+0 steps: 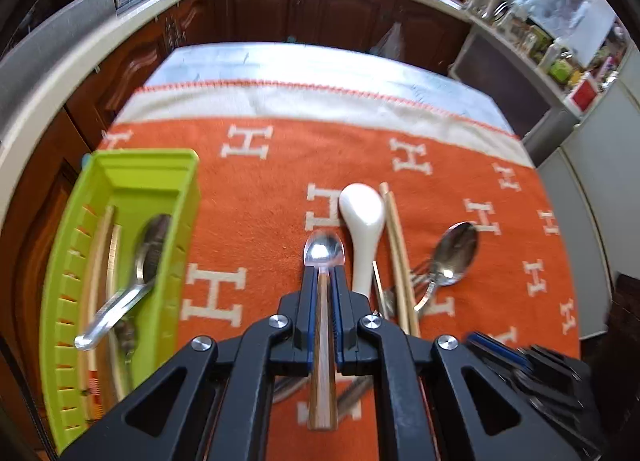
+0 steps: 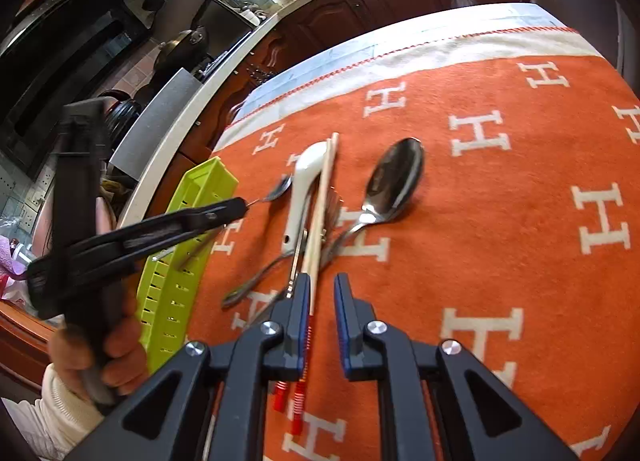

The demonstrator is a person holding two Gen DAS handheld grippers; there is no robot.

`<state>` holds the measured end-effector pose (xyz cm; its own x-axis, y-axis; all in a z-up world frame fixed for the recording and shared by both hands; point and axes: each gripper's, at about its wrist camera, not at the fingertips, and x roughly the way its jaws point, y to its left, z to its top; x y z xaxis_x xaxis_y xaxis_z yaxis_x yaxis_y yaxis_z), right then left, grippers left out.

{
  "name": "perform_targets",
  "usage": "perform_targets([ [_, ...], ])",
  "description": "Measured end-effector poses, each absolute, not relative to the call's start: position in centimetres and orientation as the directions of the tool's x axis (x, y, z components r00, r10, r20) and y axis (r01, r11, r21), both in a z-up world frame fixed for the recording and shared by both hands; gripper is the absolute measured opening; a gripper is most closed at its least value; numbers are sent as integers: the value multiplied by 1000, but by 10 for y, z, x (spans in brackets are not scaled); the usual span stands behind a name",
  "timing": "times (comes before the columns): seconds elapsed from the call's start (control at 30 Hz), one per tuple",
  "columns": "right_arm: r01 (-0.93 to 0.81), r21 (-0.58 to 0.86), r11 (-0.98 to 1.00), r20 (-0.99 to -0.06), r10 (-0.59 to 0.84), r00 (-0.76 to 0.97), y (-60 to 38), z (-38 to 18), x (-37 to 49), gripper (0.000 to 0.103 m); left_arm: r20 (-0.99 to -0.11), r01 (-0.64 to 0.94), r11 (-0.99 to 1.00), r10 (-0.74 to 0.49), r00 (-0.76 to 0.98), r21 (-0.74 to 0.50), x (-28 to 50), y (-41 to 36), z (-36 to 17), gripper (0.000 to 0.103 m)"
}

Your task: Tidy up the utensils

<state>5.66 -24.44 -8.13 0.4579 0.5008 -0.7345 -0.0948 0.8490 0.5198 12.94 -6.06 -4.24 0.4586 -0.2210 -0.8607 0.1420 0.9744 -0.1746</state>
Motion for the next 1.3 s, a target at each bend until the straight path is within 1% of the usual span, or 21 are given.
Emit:
perform_targets([
  [0.07, -104, 515, 851, -735, 500, 457, -240, -80, 58, 12, -848, 149, 974, -221, 482, -170, 122, -53, -29, 0],
  [0.17, -110, 504, 857, -745, 496, 446, -232, -81, 61, 12, -833, 160, 975, -216, 509, -156, 111, -39, -15, 0],
  [0.33, -113, 482, 869, -764, 480, 432, -222, -84, 63, 12, -864, 143, 974, -220, 453, -173, 105, -25, -33, 0],
  [0.5, -118, 468, 876, -768, 469, 436, -219, -80, 59, 12, -887, 171, 964, -257, 384, -205, 103, -27, -55, 1],
  [0.53, -115, 466, 877, -769, 466, 438, -218, -80, 59, 12, -888, 175, 963, -258, 380, -205, 103, -29, -58, 6],
  [0.57, -112, 466, 877, -769, 465, 439, -217, -80, 59, 12, -890, 183, 963, -256, 377, -199, 104, -30, -61, 14],
  [0.6, -108, 468, 877, -769, 464, 440, -217, -80, 59, 12, -894, 190, 963, -251, 371, -191, 105, -32, -64, 20],
  [0.63, -104, 470, 877, -768, 464, 441, -217, -80, 59, 12, -901, 188, 967, -232, 366, -173, 107, -32, -68, 29],
  [0.67, -103, 470, 876, -768, 464, 442, -217, -80, 59, 12, -907, 180, 971, -214, 364, -157, 108, -32, -71, 31],
  [0.83, -103, 474, 875, -763, 466, 448, -221, -80, 57, 12, -933, 186, 975, -175, 314, -120, 114, -31, -91, 30],
  [0.9, -97, 482, 871, -760, 471, 447, -223, -82, 58, 12, -934, 200, 976, -147, 326, -83, 114, -34, -94, 29],
  [1.03, -89, 493, 866, -758, 477, 446, -227, -86, 58, 12, -935, 203, 977, -127, 330, -61, 117, -35, -95, 28],
  [1.1, -87, 496, 864, -756, 479, 446, -228, -86, 57, 12, -938, 200, 978, -125, 323, -61, 119, -36, -95, 26],
  [1.13, -88, 499, 862, -755, 481, 446, -229, -86, 57, 12, -937, 206, 976, -132, 323, -66, 118, -37, -93, 21],
  [1.3, -84, 504, 860, -752, 485, 448, -233, -87, 56, 12, -941, 253, 967, -105, 322, -22, 116, -50, -93, 21],
])
